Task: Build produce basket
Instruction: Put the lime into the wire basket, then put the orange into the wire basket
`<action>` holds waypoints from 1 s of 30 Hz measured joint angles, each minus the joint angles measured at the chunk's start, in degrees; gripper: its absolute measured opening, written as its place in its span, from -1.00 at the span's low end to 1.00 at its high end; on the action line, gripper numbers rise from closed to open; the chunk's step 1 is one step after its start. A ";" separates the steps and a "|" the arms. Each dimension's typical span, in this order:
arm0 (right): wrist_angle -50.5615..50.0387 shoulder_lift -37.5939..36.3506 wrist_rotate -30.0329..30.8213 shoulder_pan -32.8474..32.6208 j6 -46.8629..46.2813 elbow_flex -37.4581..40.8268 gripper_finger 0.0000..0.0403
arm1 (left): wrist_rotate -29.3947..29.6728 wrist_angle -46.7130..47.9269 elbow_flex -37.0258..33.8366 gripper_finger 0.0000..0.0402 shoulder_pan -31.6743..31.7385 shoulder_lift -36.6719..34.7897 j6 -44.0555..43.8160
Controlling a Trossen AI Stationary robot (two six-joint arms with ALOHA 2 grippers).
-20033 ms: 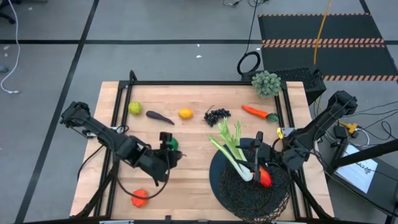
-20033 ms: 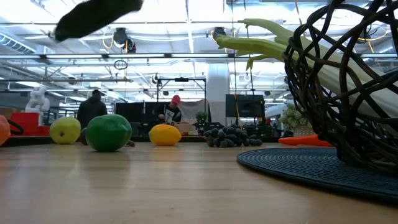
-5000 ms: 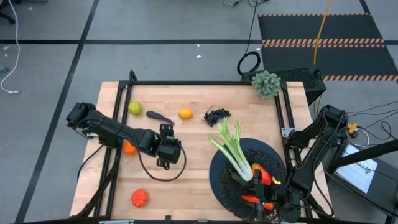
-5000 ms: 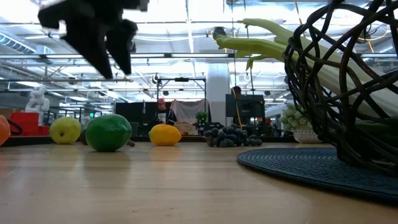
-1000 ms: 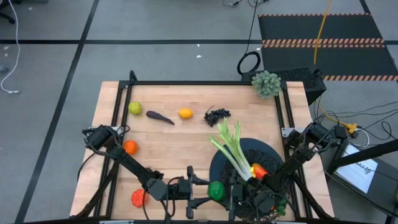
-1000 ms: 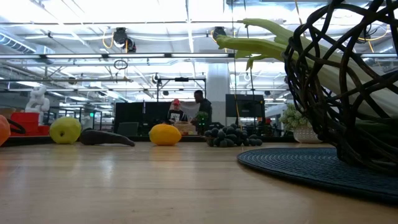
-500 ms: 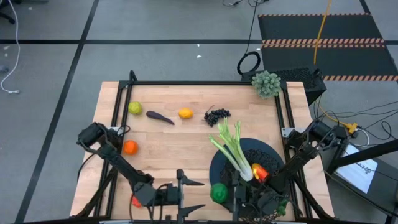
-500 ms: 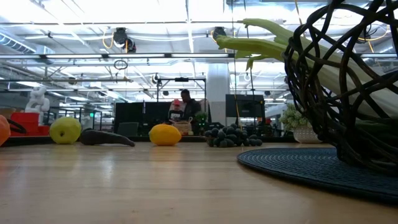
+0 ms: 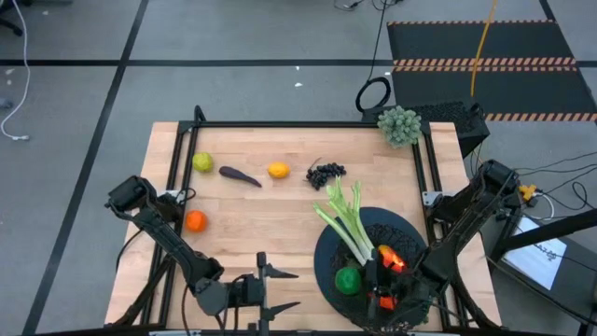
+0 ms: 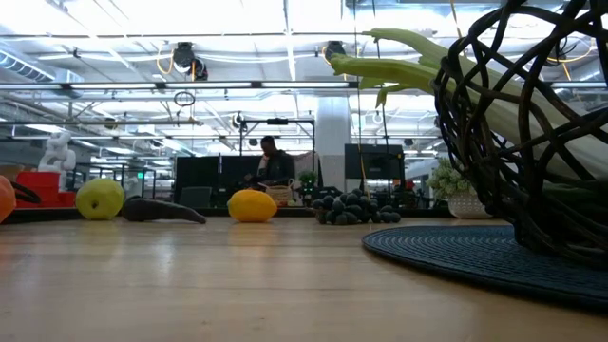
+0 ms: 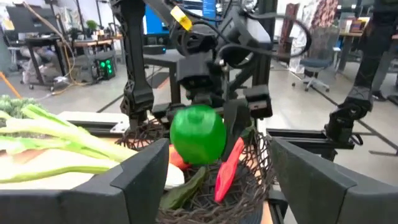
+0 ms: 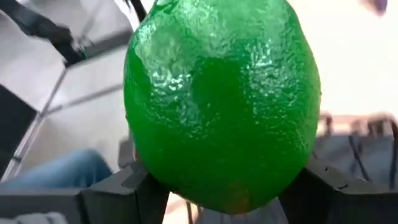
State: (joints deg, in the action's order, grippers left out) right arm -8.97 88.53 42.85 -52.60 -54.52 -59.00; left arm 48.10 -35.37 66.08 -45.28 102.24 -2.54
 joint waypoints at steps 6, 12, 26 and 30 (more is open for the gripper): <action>-9.68 0.02 -3.61 -0.83 -9.84 0.02 0.18 | 0.00 3.02 0.00 0.25 0.66 0.02 -2.80; -12.55 0.09 -4.08 -1.52 -12.19 0.02 0.21 | 0.00 5.67 0.00 0.19 1.40 0.02 -4.09; -13.72 0.01 -9.19 -1.36 -10.95 0.02 0.44 | -0.02 15.02 -0.04 0.20 3.50 -1.00 -4.09; -13.84 -0.58 -12.94 -0.86 -8.37 0.02 0.43 | 0.02 21.56 0.00 0.20 4.71 -4.07 -6.45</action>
State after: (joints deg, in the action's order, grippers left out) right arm -22.81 87.95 29.91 -53.46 -62.89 -58.98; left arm 48.11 -13.81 66.08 -40.58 98.16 -8.99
